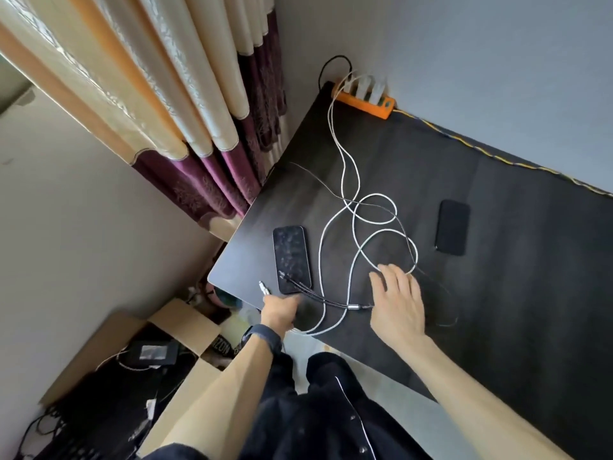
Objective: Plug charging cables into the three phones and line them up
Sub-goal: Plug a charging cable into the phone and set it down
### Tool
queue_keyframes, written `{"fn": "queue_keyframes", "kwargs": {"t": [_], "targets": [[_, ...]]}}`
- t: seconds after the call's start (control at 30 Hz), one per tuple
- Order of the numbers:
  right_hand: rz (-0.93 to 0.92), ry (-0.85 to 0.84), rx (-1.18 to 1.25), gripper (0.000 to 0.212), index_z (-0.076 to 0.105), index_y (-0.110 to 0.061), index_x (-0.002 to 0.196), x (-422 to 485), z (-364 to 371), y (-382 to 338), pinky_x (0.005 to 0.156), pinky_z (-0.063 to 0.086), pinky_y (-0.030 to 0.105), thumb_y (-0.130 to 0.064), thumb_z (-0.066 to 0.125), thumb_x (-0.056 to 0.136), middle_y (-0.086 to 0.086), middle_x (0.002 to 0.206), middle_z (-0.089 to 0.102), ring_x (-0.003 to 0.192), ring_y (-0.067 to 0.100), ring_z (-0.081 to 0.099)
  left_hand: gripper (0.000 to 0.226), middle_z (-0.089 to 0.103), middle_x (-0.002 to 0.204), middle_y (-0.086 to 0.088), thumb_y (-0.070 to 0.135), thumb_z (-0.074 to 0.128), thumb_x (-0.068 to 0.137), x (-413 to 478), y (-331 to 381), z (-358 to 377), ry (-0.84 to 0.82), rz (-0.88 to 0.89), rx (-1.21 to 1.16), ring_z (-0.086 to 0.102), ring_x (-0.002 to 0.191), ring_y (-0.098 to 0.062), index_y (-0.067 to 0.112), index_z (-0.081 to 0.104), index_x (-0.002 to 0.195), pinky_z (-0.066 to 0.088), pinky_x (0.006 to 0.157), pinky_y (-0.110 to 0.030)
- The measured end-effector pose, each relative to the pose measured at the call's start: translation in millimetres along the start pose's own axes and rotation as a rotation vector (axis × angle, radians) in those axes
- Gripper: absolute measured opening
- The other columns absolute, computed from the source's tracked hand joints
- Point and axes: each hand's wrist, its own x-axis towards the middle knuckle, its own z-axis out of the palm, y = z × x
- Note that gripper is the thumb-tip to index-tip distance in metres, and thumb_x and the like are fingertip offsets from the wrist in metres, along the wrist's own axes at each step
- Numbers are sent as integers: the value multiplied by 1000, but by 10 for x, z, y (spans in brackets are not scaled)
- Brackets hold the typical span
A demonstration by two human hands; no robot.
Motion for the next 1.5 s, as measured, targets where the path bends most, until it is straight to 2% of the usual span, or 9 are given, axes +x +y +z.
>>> {"fn": "queue_keyframes", "kwargs": {"t": [0.13, 0.43, 0.53, 0.67, 0.83, 1.0, 1.13, 1.4, 1.5], "targets": [[-177, -104, 141, 49, 54, -17, 132, 124, 164, -536, 102, 42, 41, -37, 64, 88, 2, 134, 57, 125, 26, 50, 25, 55, 55, -1, 37, 65, 71, 35, -44, 39, -30, 14, -33, 51, 49, -20, 15, 57, 78, 40, 53, -23], [-200, -269, 164, 28, 58, -18, 112, 387, 599, -814, 86, 44, 40, -42, 51, 99, 3, 111, 60, 106, 28, 57, 31, 60, 92, -4, 26, 66, 90, -31, -153, -68, -72, -25, -189, 53, 66, -11, 11, 55, 115, 40, 52, -24], [-222, -399, 393, 21, 58, -20, 90, 347, 507, -702, 80, 44, 40, -39, 54, 99, -2, 90, 54, 88, 25, 57, 39, 63, 98, -5, 27, 68, 90, -98, -125, -109, -88, -3, -278, 55, 65, -11, 10, 54, 122, 44, 55, -24], [-177, -484, 686, 40, 44, -25, 60, 224, 183, -548, 66, 39, 27, -37, 66, 92, -5, 71, 45, 61, 11, 43, 32, 73, 95, 2, 26, 68, 91, -319, 67, -187, -245, 134, -328, 62, 64, -10, 13, 62, 120, 42, 56, -20], [-55, -667, 927, 29, 71, -19, 76, 72, -134, -380, 72, 42, 26, -43, 65, 91, -1, 71, 60, 65, 4, 50, 17, 72, 89, -3, 26, 71, 89, -606, 225, -209, -315, 322, -237, 55, 71, -15, 12, 73, 98, 39, 50, -13], [81, -643, 1269, 25, 72, -8, 90, 1, -328, -448, 83, 50, 27, -29, 62, 97, -4, 80, 71, 79, 6, 64, 28, 66, 79, 0, 24, 79, 82, -667, 378, -210, -284, 411, -186, 57, 63, -7, 5, 72, 103, 40, 51, -6], [126, -537, 1337, 22, 71, -12, 94, -19, -355, -525, 80, 57, 36, -29, 58, 100, 2, 79, 69, 73, 13, 67, 17, 60, 66, 8, 22, 80, 81, -694, 496, -242, -310, 465, -129, 53, 55, 2, 9, 70, 85, 39, 52, -6], [164, -476, 1375, 23, 70, -15, 87, 42, -408, -622, 70, 51, 32, -27, 56, 101, 4, 73, 63, 64, 16, 61, 25, 73, 78, -9, 22, 83, 79, -688, 559, -303, -261, 469, -253, 66, 75, -22, 7, 73, 97, 60, 84, -38], [203, -511, 1420, 24, 70, -10, 85, 58, -394, -619, 69, 49, 31, -23, 56, 100, 5, 72, 61, 65, 17, 59, 23, 73, 77, -5, 25, 85, 76, -684, 574, -328, -231, 487, -217, 66, 74, -18, 11, 74, 91, 60, 80, -33]]}}
